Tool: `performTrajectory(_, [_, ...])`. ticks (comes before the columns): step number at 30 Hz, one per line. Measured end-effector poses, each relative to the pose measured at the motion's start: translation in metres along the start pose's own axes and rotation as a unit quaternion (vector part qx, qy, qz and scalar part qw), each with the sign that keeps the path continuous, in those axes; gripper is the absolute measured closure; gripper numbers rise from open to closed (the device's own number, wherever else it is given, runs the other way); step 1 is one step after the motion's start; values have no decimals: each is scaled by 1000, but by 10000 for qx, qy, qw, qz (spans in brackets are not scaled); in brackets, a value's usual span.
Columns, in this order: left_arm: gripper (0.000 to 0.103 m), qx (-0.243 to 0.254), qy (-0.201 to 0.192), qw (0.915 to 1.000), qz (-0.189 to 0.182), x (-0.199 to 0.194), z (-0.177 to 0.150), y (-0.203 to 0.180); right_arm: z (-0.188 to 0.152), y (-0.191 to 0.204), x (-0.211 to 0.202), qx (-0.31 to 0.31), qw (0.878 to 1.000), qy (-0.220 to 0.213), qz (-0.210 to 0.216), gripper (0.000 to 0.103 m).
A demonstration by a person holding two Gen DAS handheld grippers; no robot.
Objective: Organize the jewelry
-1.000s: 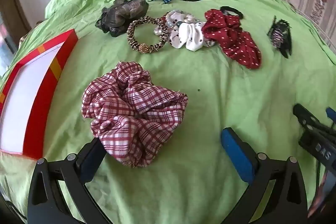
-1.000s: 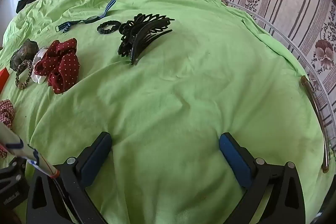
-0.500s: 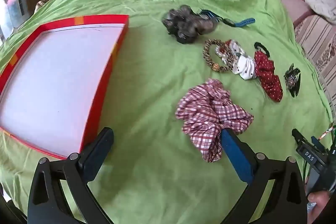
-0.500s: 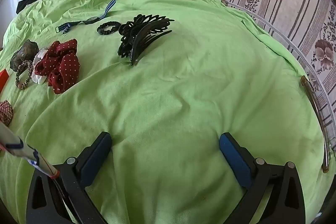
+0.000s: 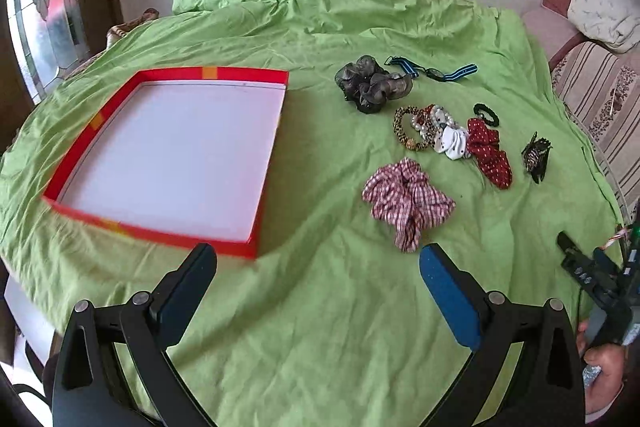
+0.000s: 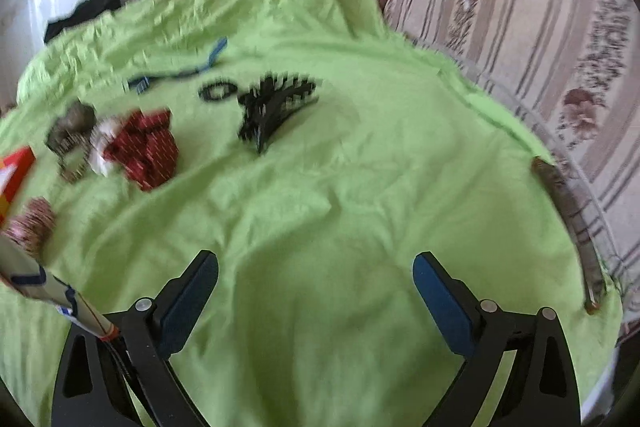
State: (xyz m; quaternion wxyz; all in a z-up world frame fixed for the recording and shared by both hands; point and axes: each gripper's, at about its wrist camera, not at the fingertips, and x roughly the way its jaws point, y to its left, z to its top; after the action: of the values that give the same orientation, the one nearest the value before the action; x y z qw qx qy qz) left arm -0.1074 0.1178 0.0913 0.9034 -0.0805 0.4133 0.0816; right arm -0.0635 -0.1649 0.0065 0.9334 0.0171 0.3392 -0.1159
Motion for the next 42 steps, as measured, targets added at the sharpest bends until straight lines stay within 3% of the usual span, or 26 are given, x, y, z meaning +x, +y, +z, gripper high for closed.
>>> performTrajectory(7, [1,56,-47,10000,16,-24,-16,-4,-21,-9,-60,322,9976,-559,239,3])
performTrajectory(16, [1,490,-364,9981,16,-53,-23,-28,-41,-4,-97,215,9953,-921,206,3])
performTrajectory(21, [1,727,-500,9961,11,-62,-29,-40,-42,-3,-96,125,9965,-704,425,3])
performTrajectory(42, [1,847,-324,9958,-123,-56,-34,-47,-47,7,-84,-178,9982,-487,315,3])
